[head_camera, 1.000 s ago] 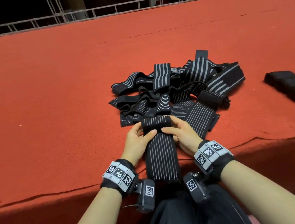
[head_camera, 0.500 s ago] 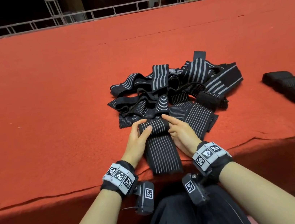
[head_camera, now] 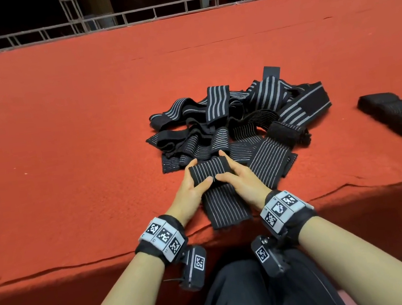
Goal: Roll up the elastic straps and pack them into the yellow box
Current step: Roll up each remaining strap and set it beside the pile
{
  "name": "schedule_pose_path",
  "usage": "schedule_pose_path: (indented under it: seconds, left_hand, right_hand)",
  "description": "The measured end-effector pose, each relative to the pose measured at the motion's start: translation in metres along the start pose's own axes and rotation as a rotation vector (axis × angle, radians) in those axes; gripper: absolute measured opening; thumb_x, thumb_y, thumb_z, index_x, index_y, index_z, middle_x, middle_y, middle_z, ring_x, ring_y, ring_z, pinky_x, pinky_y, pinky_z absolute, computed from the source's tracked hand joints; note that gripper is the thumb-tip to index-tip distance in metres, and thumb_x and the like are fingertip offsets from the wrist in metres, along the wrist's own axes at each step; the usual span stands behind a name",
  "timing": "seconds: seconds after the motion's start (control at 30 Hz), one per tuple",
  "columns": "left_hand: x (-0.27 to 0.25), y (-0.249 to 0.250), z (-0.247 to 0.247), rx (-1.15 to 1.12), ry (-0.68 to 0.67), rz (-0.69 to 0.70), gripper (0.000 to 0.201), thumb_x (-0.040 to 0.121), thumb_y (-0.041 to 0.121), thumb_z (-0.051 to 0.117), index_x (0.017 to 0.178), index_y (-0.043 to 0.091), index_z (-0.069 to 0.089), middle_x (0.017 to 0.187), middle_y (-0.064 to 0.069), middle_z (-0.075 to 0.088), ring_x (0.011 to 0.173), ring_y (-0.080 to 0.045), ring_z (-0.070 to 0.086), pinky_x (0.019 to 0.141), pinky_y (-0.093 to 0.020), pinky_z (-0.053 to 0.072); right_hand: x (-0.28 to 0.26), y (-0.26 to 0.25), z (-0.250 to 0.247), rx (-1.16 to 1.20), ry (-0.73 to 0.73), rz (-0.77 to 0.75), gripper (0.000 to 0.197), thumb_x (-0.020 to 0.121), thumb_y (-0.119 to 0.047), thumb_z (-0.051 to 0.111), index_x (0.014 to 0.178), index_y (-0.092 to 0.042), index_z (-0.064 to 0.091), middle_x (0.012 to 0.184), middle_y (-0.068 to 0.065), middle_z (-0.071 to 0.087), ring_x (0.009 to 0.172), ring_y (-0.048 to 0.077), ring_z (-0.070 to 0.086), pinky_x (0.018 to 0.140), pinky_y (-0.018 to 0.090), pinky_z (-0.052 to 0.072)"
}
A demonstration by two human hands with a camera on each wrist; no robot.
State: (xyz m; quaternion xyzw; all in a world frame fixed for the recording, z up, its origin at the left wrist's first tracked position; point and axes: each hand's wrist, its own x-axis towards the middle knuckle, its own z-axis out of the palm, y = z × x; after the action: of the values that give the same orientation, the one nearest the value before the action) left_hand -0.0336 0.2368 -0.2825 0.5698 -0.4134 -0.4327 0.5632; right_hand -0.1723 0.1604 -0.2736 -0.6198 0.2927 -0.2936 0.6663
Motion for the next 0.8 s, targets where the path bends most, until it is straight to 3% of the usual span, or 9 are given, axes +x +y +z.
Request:
schedule_pose_path:
  seconds: [0.13,0.23,0.33,0.47,0.57,0.6,0.7,0.8]
  left_hand:
    - [-0.0011,0.0004,0.0004,-0.039,0.071,0.028,0.056,0.093,0.009,0.059,0.143,0.018,0.035,0.125,-0.004,0.062,0.116,-0.017,0.059,0.100,-0.036,0.047]
    - [-0.0019,0.0020,-0.0010,-0.031,0.127,0.075,0.040,0.090,0.007,0.063,0.128,0.005,0.052,0.118,-0.009,0.067,0.108,-0.017,0.064,0.093,-0.031,0.051]
    - [-0.0029,0.0013,0.0005,0.011,0.135,0.085,0.029,0.090,0.011,0.064,0.117,0.003,0.059,0.111,-0.010,0.070,0.103,-0.019,0.067,0.091,-0.033,0.052]
    - [-0.0018,-0.0001,0.0031,0.081,0.106,0.103,0.027,0.092,0.010,0.062,0.118,0.010,0.054,0.100,-0.010,0.071,0.088,-0.019,0.069,0.078,-0.031,0.055]
    - [-0.0023,0.0003,0.0016,0.025,0.087,0.106,0.029,0.089,0.004,0.063,0.115,0.013,0.053,0.104,-0.009,0.068,0.096,-0.017,0.065,0.086,-0.034,0.051]
    - [-0.0030,0.0012,0.0014,-0.002,0.080,0.110,0.031,0.087,0.009,0.066,0.115,0.013,0.054,0.106,-0.008,0.067,0.099,-0.016,0.064,0.089,-0.035,0.050]
    - [-0.0065,0.0066,0.0029,-0.038,0.075,0.106,0.041,0.080,0.042,0.068,0.112,0.020,0.058,0.107,-0.003,0.067,0.104,-0.017,0.063,0.094,-0.038,0.049]
    - [-0.0063,0.0089,0.0024,-0.051,0.111,0.109,0.033,0.084,0.038,0.062,0.113,0.021,0.059,0.105,0.001,0.066,0.100,-0.012,0.062,0.095,-0.040,0.049]
  right_hand:
    - [0.0001,0.0045,-0.0015,0.076,0.035,-0.024,0.056,0.091,0.003,0.057,0.142,-0.015,0.043,0.125,0.006,0.064,0.117,0.018,0.060,0.102,0.031,0.047]
    - [-0.0008,0.0078,-0.0030,0.166,0.054,-0.015,0.046,0.089,0.004,0.060,0.132,-0.006,0.050,0.122,0.016,0.065,0.116,0.029,0.061,0.100,0.039,0.049]
    - [-0.0016,0.0076,-0.0058,0.234,0.039,0.001,0.041,0.088,0.008,0.058,0.127,-0.002,0.052,0.121,0.017,0.064,0.109,0.027,0.064,0.093,0.036,0.053]
    - [-0.0014,0.0062,-0.0087,0.251,0.038,-0.020,0.045,0.083,0.017,0.055,0.121,-0.009,0.055,0.106,0.009,0.067,0.097,0.018,0.065,0.079,0.027,0.056]
    - [-0.0001,0.0088,-0.0083,0.221,0.054,-0.043,0.050,0.081,0.020,0.050,0.111,-0.017,0.065,0.098,0.007,0.065,0.084,0.019,0.059,0.065,0.022,0.050]
    - [0.0000,0.0095,-0.0081,0.226,0.061,-0.042,0.053,0.080,0.021,0.048,0.107,-0.019,0.068,0.097,0.008,0.065,0.079,0.021,0.054,0.064,0.023,0.047]
    - [-0.0018,0.0053,-0.0064,0.284,0.072,-0.027,0.049,0.080,0.022,0.045,0.109,-0.009,0.069,0.102,0.014,0.069,0.088,0.027,0.062,0.079,0.029,0.053]
    - [-0.0008,0.0012,-0.0065,0.335,0.062,-0.004,0.047,0.085,0.017,0.037,0.118,-0.002,0.064,0.111,0.015,0.069,0.098,0.021,0.066,0.085,0.027,0.055]
